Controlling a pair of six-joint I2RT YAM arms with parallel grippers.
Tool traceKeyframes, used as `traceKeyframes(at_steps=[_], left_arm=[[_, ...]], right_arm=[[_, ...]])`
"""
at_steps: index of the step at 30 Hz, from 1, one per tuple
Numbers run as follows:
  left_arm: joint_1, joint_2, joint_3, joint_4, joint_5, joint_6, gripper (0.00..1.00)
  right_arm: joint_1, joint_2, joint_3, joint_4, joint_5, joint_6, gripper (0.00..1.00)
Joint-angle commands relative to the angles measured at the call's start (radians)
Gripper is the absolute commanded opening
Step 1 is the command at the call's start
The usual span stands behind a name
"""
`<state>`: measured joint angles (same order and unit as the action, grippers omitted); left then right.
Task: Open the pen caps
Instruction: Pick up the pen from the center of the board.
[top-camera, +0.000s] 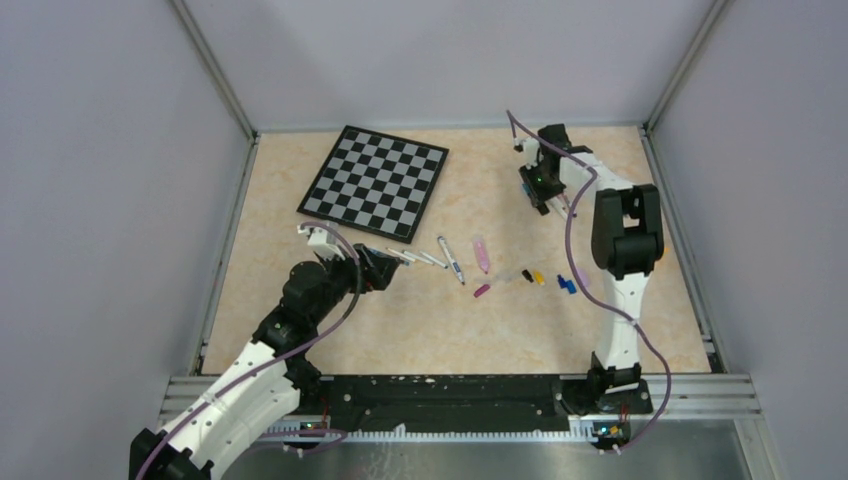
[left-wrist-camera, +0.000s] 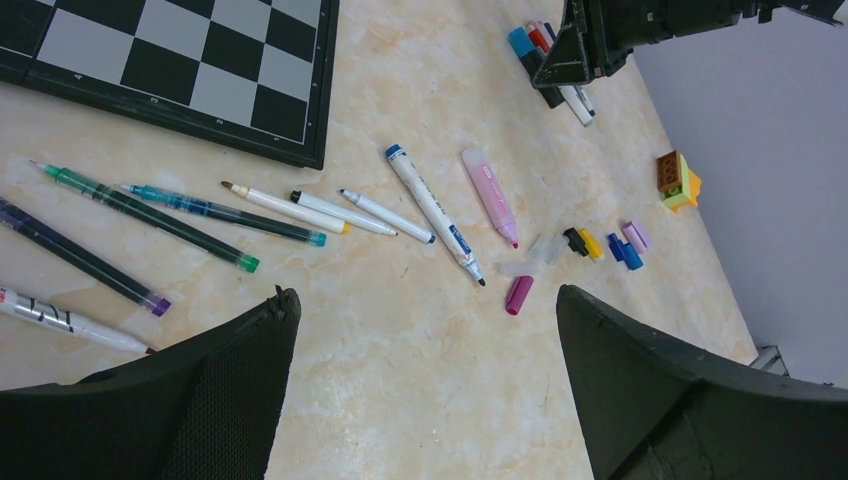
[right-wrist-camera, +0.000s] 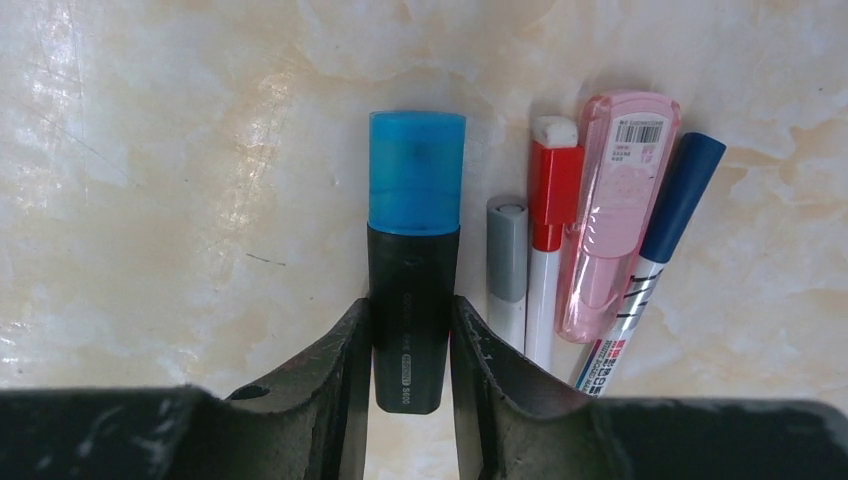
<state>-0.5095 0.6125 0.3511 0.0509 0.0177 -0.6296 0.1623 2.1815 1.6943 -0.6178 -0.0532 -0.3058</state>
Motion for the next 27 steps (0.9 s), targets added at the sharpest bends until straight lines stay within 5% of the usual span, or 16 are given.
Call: traceKeyframes(at_steps=[1, 5, 15, 22, 27], left_arm=[[0.004, -0.015, -0.003, 0.033, 0.019, -0.018, 0.99], [0.004, -0.016, -0.004, 0.045, 0.05, -0.038, 0.99], [0.004, 0.093, -0.058, 0.323, 0.274, -0.155, 0.95], [-0.008, 0.248, -0.038, 0.519, 0.4, -0.236, 0.89], [-0.107, 0.316, -0.009, 0.615, 0.326, -0.221, 0.9]], right_arm=[[0.04, -0.01, -0.1, 0.009, 0.05, -0.037, 0.19], [0.049, -0.061, -0.157, 0.029, 0.023, -0.038, 0.01], [0.051, -0.412, -0.366, 0.116, -0.18, -0.03, 0.0], [0.028, -0.694, -0.602, 0.206, -0.579, 0.013, 0.0], [0.018, -0.823, -0.75, 0.368, -0.836, 0.216, 0.0]])
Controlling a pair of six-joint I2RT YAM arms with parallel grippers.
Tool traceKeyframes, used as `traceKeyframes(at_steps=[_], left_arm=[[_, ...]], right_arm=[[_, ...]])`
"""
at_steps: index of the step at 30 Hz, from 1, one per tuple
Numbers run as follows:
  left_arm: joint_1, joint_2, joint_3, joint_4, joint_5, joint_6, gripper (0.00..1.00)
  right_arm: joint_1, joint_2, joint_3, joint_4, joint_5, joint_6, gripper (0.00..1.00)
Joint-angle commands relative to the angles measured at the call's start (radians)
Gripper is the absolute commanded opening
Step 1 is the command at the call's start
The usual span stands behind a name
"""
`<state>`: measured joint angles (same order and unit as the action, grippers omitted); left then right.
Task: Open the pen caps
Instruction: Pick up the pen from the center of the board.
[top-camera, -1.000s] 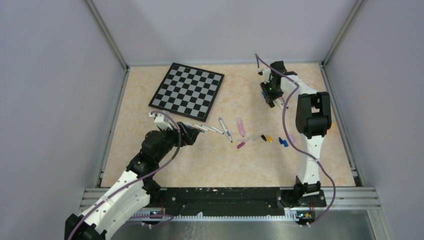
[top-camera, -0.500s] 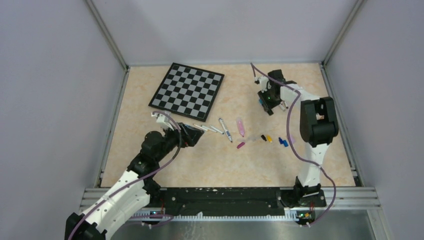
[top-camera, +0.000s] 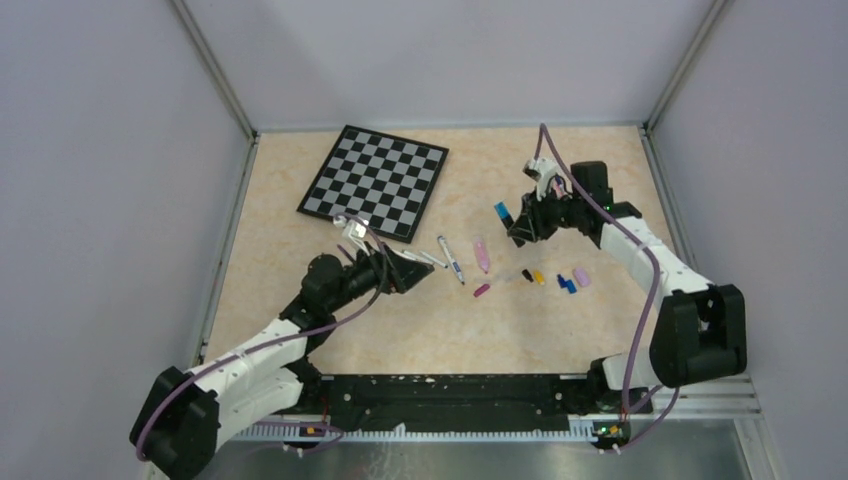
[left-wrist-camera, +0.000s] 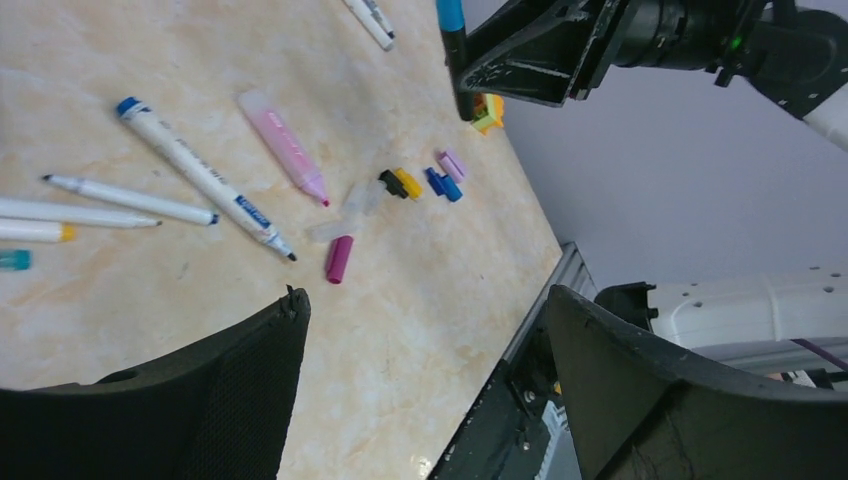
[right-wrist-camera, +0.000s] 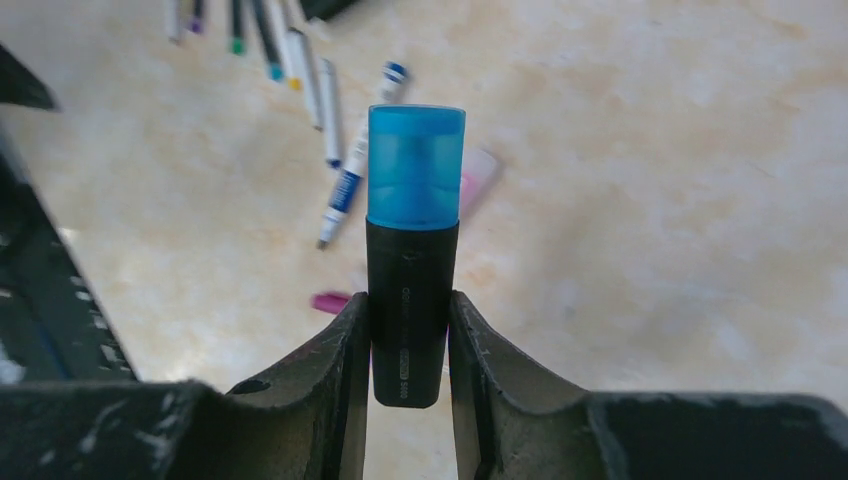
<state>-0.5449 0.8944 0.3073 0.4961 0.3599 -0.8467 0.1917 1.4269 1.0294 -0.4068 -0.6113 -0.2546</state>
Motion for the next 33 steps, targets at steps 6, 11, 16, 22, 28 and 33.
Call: traceKeyframes(at_steps=[6, 11, 16, 22, 28, 33], left_arm=[[-0.269, 0.174, 0.125, 0.19, -0.215, 0.067, 0.91], [-0.353, 0.35, 0.223, 0.217, -0.312, 0.078, 0.9], [-0.392, 0.479, 0.344, 0.22, -0.417, 0.117, 0.86], [-0.417, 0.574, 0.45, 0.174, -0.491, 0.151, 0.8], [-0.429, 0.626, 0.508, 0.142, -0.512, 0.167, 0.74], [-0.434, 0.646, 0.533, 0.121, -0.554, 0.189, 0.7]], right_arm=[[-0.02, -0.132, -0.225, 0.516, -0.452, 0.542, 0.0], [-0.02, -0.148, -0.281, 0.658, -0.46, 0.689, 0.0], [-0.02, -0.156, -0.304, 0.703, -0.458, 0.729, 0.0], [-0.02, -0.172, -0.314, 0.727, -0.461, 0.756, 0.0], [-0.02, -0.171, -0.322, 0.756, -0.461, 0.793, 0.0], [-0.017, -0.171, -0.327, 0.776, -0.465, 0.817, 0.0]])
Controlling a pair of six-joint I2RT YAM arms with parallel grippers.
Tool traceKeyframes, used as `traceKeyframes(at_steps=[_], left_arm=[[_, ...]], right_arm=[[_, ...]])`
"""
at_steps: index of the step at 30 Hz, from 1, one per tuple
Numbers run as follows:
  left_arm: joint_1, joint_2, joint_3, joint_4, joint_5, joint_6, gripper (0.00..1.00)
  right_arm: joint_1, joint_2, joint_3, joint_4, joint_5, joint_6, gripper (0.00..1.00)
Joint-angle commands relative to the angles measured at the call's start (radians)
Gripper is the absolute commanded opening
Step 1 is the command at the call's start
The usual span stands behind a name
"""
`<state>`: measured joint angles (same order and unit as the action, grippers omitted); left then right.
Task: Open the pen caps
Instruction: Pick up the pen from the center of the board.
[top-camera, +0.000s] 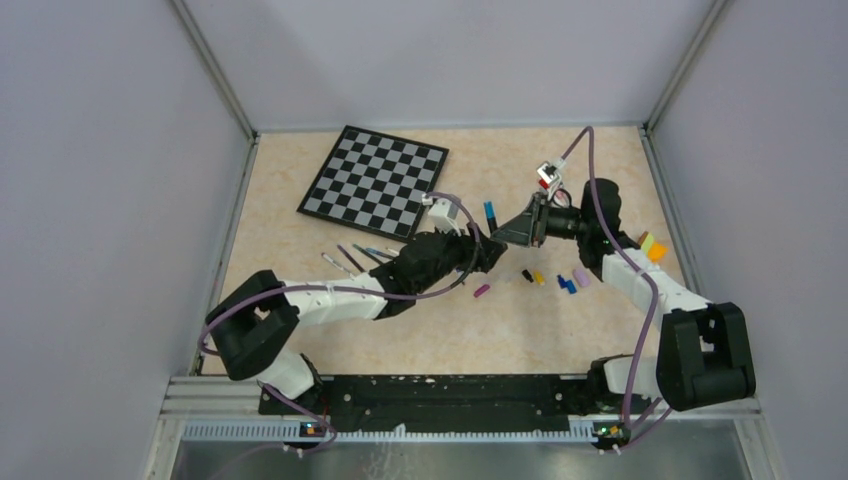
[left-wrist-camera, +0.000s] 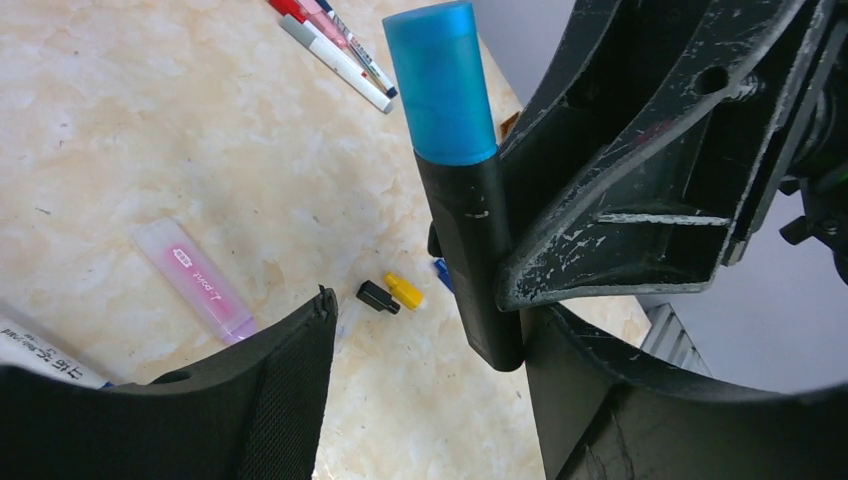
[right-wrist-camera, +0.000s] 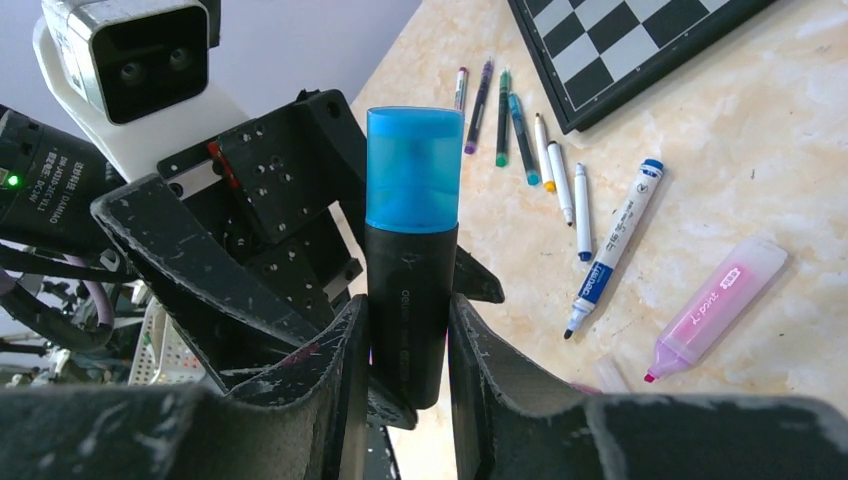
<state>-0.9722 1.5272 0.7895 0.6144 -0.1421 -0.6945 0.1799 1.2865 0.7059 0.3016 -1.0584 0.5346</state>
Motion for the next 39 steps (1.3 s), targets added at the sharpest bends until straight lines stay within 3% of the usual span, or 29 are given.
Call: traceKeyframes(at_steps=[1, 7, 13, 19, 22, 23, 27, 29, 32, 36, 39], left_arm=[[-0.006, 0.017, 0.058, -0.003, -0.058, 0.042, 0.68], [-0.006, 0.038, 0.097, -0.043, -0.084, 0.066, 0.55], [-0.006, 0.037, 0.111, -0.07, -0.11, 0.098, 0.19], [-0.006, 0.014, 0.091, -0.059, -0.109, 0.138, 0.0], [-0.006, -0.008, 0.063, -0.045, -0.111, 0.154, 0.0], [-0.005, -0.021, 0.05, -0.041, -0.109, 0.159, 0.0], [0.003, -0.089, -0.007, -0.049, -0.084, 0.156, 0.0], [0.014, -0.142, -0.044, -0.064, -0.053, 0.14, 0.0], [0.036, -0.228, -0.1, -0.097, 0.007, 0.122, 0.0], [0.073, -0.337, -0.161, -0.142, 0.176, 0.141, 0.0], [0.096, -0.411, -0.17, -0.239, 0.312, 0.179, 0.0]], right_arm=[[-0.004, -0.029, -0.003, 0.068, -0.017, 0.027, 0.0], [0.012, -0.03, -0.008, 0.066, -0.012, 0.026, 0.0], [0.021, -0.029, -0.012, 0.062, -0.006, 0.02, 0.0], [0.027, -0.029, -0.016, 0.062, -0.003, 0.013, 0.0], [0.026, -0.042, -0.013, 0.045, -0.001, -0.005, 0.0], [0.024, -0.052, -0.012, 0.029, 0.005, -0.021, 0.04], [0.021, -0.103, -0.011, -0.033, 0.001, -0.098, 0.38], [0.011, -0.118, -0.007, -0.055, -0.035, -0.137, 0.48], [-0.004, -0.142, 0.006, -0.115, -0.097, -0.227, 0.54], [-0.033, -0.189, 0.044, -0.362, -0.171, -0.541, 0.57], [-0.057, -0.215, 0.093, -0.652, -0.191, -0.903, 0.61]])
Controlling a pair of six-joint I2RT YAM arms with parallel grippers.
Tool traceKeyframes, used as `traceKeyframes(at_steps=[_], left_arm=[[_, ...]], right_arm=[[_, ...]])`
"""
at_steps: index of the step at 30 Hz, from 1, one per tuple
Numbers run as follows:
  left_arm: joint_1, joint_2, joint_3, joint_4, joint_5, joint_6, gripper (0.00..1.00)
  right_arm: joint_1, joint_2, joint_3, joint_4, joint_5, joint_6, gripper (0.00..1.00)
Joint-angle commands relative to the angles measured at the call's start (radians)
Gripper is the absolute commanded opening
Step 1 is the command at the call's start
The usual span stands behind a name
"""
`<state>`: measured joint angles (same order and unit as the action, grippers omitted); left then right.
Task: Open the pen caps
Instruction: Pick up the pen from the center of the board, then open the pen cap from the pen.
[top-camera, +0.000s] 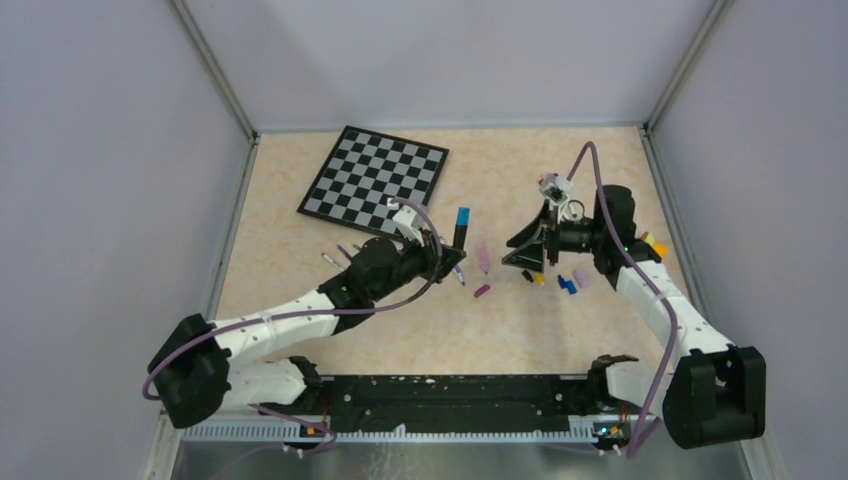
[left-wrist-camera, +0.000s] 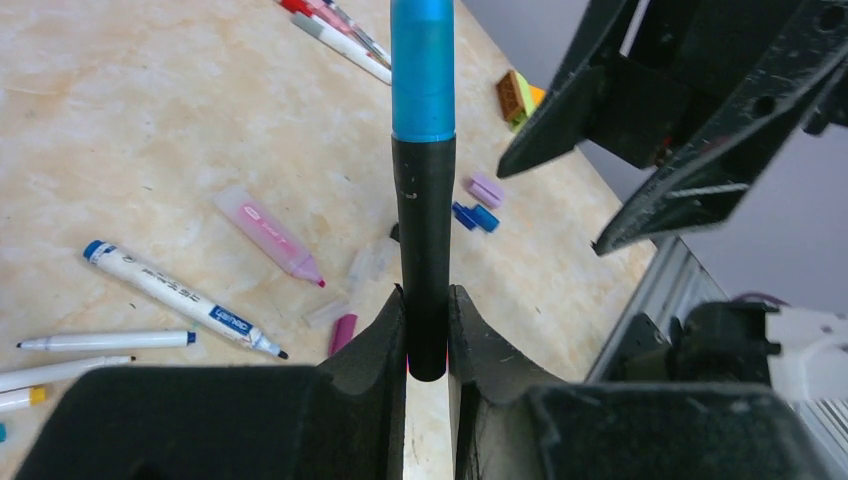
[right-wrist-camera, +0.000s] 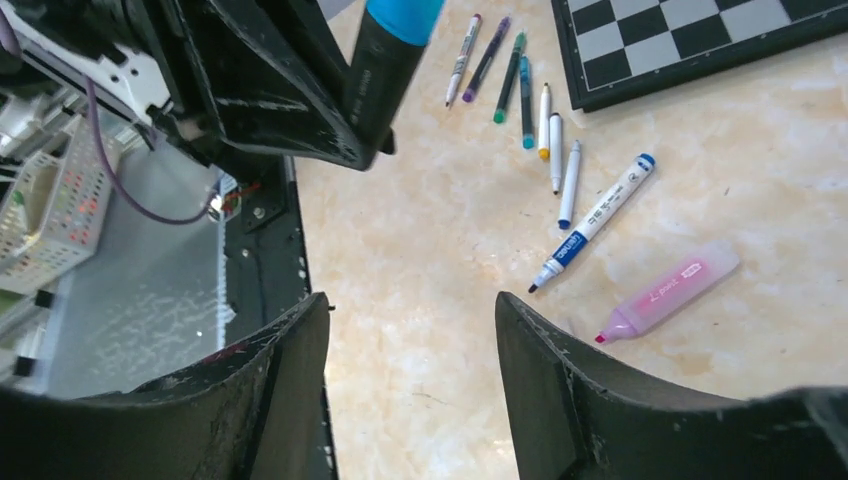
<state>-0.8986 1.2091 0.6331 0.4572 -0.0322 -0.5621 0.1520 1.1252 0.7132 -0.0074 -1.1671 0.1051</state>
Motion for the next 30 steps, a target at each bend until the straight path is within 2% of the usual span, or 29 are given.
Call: traceKeyframes(at_steps=[1, 7, 11, 19, 30], left_arm=[[0.029, -0.113, -0.012, -0.122, 0.233, 0.06, 0.0], [0.043, -0.173, 0.023, -0.309, 0.449, 0.209, 0.0], [0.043, -0.152, 0.056, -0.368, 0.563, 0.275, 0.0], [0.042, -0.052, 0.122, -0.409, 0.676, 0.355, 0.0], [0.043, 0.044, 0.172, -0.41, 0.731, 0.366, 0.0]], right_arm=[[-0.029, -0.059, 0.102, -0.432, -0.086, -0.586, 0.63], [-0.03, -0.022, 0.191, -0.886, -0.111, -1.139, 0.65], [-0.022, 0.035, 0.274, -1.093, -0.117, -1.359, 0.66], [0.067, 0.141, 0.403, -1.199, -0.05, -1.404, 0.66], [0.188, 0.24, 0.453, -1.207, 0.003, -1.357, 0.65]])
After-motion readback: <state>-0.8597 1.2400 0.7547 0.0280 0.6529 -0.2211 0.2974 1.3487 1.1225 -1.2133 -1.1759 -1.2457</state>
